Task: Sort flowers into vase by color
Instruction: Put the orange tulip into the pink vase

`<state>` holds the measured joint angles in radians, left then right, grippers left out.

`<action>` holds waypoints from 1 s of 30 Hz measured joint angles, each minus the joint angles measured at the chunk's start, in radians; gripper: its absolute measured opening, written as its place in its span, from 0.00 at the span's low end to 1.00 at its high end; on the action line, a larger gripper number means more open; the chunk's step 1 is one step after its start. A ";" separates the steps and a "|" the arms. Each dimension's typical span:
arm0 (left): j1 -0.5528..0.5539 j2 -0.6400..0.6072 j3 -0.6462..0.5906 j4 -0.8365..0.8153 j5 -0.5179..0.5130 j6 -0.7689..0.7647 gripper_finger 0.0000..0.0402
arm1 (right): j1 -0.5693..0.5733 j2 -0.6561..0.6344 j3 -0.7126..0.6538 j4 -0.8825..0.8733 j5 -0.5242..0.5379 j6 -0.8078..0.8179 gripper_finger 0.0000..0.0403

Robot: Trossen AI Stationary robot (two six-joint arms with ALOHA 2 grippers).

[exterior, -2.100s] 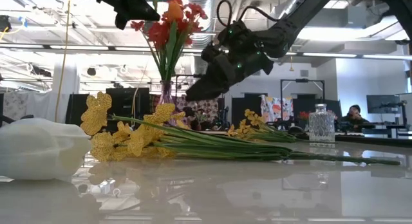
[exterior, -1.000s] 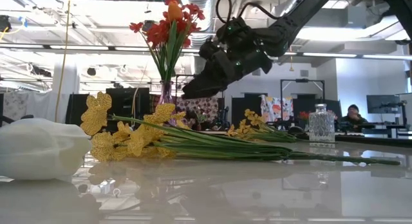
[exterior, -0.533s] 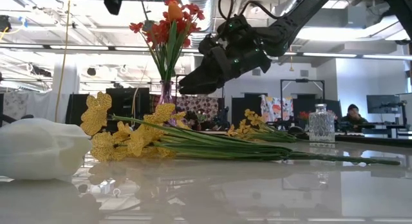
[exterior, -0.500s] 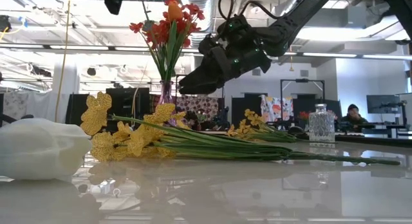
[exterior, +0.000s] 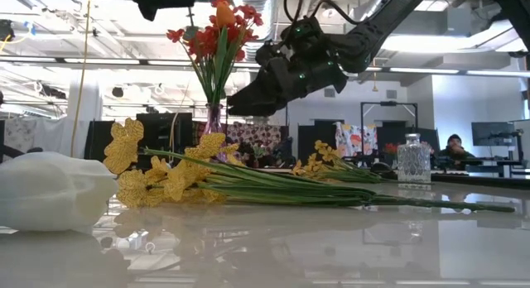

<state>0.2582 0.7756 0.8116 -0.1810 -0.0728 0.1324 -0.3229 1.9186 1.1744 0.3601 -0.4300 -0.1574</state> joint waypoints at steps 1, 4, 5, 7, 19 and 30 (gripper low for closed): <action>-0.006 0.010 0.000 0.004 -0.022 0.009 0.00 | 0.000 0.000 0.000 0.000 0.008 0.000 0.94; -0.020 0.038 0.000 0.017 -0.059 0.034 0.00 | 0.000 0.000 0.000 0.000 0.012 0.000 0.94; -0.026 0.046 0.000 0.019 -0.067 0.041 0.00 | 0.000 0.000 0.000 -0.002 0.012 0.000 0.94; -0.036 0.055 0.000 0.021 -0.086 0.054 0.00 | 0.000 0.000 0.000 -0.004 0.012 0.000 0.94; -0.123 0.062 0.000 0.021 -0.149 0.141 0.00 | 0.000 0.000 0.000 -0.004 0.012 -0.008 0.94; -0.126 0.065 0.000 0.005 -0.152 0.121 0.00 | 0.013 0.000 0.000 0.026 0.010 -0.009 0.94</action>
<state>0.1326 0.8405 0.8116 -0.1762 -0.2250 0.2533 -0.3095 1.9190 1.1744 0.3856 -0.4202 -0.1665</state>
